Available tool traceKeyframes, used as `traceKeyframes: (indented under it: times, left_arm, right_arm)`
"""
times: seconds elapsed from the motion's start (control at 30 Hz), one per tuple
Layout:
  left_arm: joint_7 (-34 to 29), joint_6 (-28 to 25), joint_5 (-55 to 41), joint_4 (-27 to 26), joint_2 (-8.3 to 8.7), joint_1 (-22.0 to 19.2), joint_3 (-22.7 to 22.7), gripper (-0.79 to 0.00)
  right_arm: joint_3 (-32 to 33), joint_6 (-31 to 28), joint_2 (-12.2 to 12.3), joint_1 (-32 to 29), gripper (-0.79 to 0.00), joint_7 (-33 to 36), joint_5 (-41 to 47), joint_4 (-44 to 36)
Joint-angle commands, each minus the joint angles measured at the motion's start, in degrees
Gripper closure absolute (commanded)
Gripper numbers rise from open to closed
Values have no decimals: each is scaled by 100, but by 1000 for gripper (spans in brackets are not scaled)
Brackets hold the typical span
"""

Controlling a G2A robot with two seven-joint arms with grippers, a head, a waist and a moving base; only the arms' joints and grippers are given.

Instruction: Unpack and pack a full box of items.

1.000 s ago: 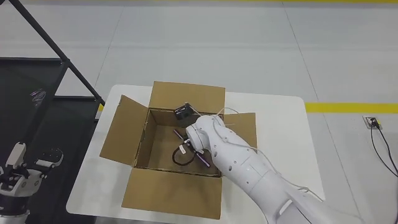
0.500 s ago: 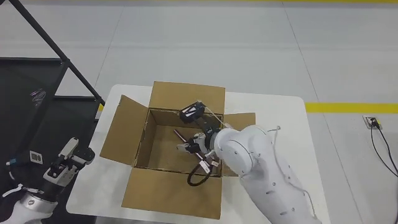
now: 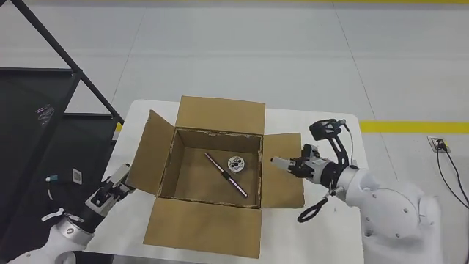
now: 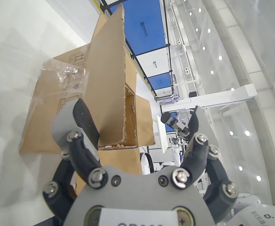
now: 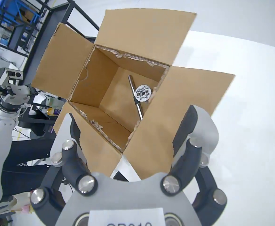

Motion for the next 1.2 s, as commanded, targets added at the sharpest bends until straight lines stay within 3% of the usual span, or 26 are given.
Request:
traceKeyframes:
  times: [0.0, 0.27, 0.6, 0.93, 1.17]
  left_arm:
    - [12, 15, 52, -47, 3, 1, 62, -785]
    - [-100, 35, 379, -261, 29, -4, 364, -785]
    - [-69, 143, 802, -162, 49, -125, 839, -785]
    - [127, 212, 928, 40, 52, -237, 1171, -785]
    - [184, 247, 828, 128, 61, -295, 1234, -785]
  right_arm:
    - [342, 26, 41, 50, -785, 91, 321, 335]
    - [928, -422, 233, 682, -785, 748, 1515, 2031]
    - [619, -1333, 405, 1413, -785, 1715, 3093, 3424]
    - [-176, -1443, 526, 1812, -785, 1594, 4194, 3916]
    - [-973, -1492, 480, 1881, -785, 1008, 4141, 3785]
